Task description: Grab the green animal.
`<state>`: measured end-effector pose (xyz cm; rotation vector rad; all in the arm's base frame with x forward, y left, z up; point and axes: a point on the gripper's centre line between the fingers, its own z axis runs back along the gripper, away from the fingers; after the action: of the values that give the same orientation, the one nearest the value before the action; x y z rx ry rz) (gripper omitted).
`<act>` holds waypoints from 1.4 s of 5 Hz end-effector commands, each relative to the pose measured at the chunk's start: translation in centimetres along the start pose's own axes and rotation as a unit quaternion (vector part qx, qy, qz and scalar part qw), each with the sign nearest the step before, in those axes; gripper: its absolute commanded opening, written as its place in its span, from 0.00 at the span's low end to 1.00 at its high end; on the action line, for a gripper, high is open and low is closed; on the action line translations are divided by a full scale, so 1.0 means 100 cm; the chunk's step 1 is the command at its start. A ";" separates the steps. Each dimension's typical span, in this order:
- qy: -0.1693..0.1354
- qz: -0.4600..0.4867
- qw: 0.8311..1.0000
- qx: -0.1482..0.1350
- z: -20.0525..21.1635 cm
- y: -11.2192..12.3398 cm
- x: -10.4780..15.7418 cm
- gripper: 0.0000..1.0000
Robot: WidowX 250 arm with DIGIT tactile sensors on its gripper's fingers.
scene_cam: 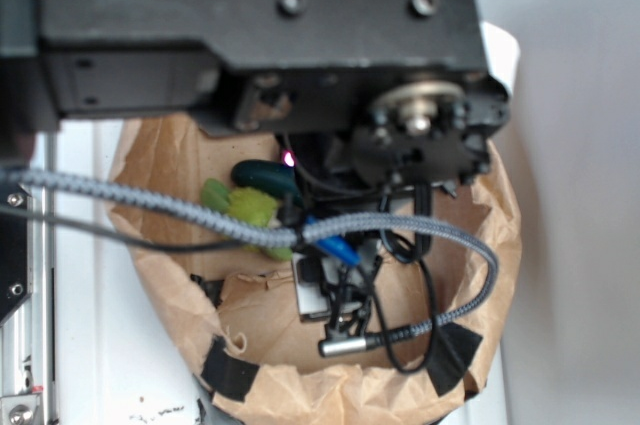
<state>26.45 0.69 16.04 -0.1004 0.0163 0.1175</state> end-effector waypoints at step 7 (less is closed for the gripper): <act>-0.069 0.006 0.997 0.016 -0.059 0.041 -0.017 1.00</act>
<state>23.83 3.48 8.76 -0.0692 -0.0715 0.1262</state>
